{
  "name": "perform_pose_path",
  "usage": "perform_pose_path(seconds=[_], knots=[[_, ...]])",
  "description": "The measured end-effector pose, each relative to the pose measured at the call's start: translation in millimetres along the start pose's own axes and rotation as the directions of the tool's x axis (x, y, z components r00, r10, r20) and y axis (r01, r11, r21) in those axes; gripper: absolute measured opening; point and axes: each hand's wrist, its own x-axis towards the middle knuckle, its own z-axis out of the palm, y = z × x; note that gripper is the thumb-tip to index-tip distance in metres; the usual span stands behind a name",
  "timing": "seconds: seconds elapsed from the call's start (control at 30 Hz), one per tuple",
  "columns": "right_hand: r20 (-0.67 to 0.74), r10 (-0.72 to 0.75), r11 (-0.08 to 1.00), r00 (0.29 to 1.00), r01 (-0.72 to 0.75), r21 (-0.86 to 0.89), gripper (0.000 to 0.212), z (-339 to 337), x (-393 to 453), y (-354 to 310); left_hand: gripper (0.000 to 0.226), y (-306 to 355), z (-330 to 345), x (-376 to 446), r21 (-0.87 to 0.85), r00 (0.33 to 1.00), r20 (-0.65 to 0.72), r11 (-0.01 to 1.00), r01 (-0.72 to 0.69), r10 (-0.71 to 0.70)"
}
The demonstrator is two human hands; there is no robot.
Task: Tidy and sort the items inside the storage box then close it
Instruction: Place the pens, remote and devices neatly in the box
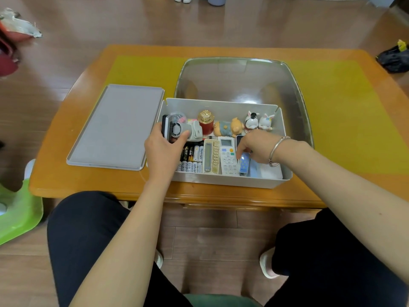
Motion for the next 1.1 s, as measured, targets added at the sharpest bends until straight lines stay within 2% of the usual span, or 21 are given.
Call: perform_pose_path(seconds=[0.13,0.23,0.37,0.5,0.63,1.1], knots=[[-0.003,0.037,0.981,0.999,-0.036,0.19,0.038,8.4,-0.9,-1.4,0.045,-1.6,0.6,-0.2,0.005,1.0,0.0,1.0,0.001,-0.001],[0.026,0.047,0.986,0.999,-0.051,0.16,0.037,11.3,1.5,1.9,0.044,-1.7,0.5,-0.2,0.001,1.0,0.001,1.0,-0.001,0.001],[0.142,0.074,0.985,0.987,-0.095,0.143,0.048,13.2,4.2,4.9,0.041,-1.6,0.2,-0.4,0.005,1.0,0.002,1.0,-0.005,0.005],[0.108,0.079,0.976,0.991,-0.099,0.195,0.035,18.5,6.9,4.3,0.041,-1.4,0.3,-0.8,-0.005,1.0,0.0,1.0,-0.007,0.007],[0.038,0.087,0.954,0.995,-0.094,0.284,0.032,27.4,8.2,3.2,0.043,-2.1,1.2,-0.6,0.001,1.0,0.01,1.0,-0.005,0.005],[0.001,0.078,0.983,0.997,-0.077,0.165,0.035,32.2,11.7,4.3,0.041,-4.1,-0.8,0.9,-0.032,1.0,-0.007,0.999,0.019,-0.02]])
